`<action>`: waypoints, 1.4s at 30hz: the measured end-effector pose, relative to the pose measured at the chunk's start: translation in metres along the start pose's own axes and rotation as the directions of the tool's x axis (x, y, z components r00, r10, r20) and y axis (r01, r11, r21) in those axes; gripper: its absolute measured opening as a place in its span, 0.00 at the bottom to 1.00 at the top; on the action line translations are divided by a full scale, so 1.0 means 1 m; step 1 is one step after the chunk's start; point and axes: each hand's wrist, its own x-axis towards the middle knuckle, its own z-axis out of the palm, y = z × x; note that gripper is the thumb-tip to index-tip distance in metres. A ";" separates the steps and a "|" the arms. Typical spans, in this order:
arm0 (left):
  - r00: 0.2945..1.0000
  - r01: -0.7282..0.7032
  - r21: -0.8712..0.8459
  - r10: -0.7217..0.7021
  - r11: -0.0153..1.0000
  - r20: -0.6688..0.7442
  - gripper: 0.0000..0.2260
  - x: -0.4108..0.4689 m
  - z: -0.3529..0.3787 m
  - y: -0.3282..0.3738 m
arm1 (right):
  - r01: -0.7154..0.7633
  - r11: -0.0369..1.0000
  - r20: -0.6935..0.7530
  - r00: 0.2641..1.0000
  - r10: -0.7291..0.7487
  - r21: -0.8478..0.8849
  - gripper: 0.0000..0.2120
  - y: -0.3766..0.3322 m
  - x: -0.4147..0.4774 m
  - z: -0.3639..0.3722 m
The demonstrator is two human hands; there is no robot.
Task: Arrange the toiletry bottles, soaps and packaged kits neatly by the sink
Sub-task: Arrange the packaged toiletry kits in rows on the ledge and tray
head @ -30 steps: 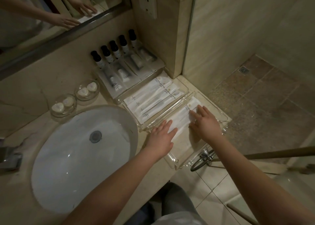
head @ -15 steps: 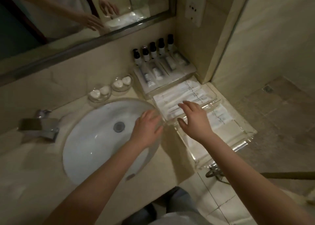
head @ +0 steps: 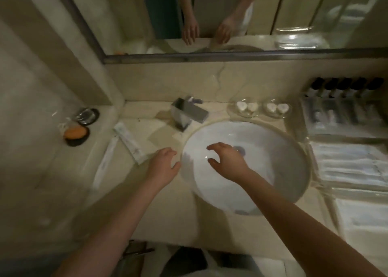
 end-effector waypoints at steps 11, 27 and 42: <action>0.895 0.446 0.021 -0.446 0.895 0.020 0.24 -0.002 -0.038 -0.184 | 0.024 0.998 0.395 0.919 0.004 -0.065 0.25 -0.129 0.120 0.106; 0.864 0.501 -0.035 -0.502 0.865 -0.044 0.18 0.035 -0.026 -0.217 | -0.219 0.969 0.270 0.932 0.242 -0.114 0.11 -0.175 0.189 0.176; 0.870 0.377 -0.528 -0.487 0.761 -0.081 0.09 0.042 -0.051 -0.154 | -0.294 0.747 0.261 0.951 0.166 0.596 0.12 -0.119 0.130 0.065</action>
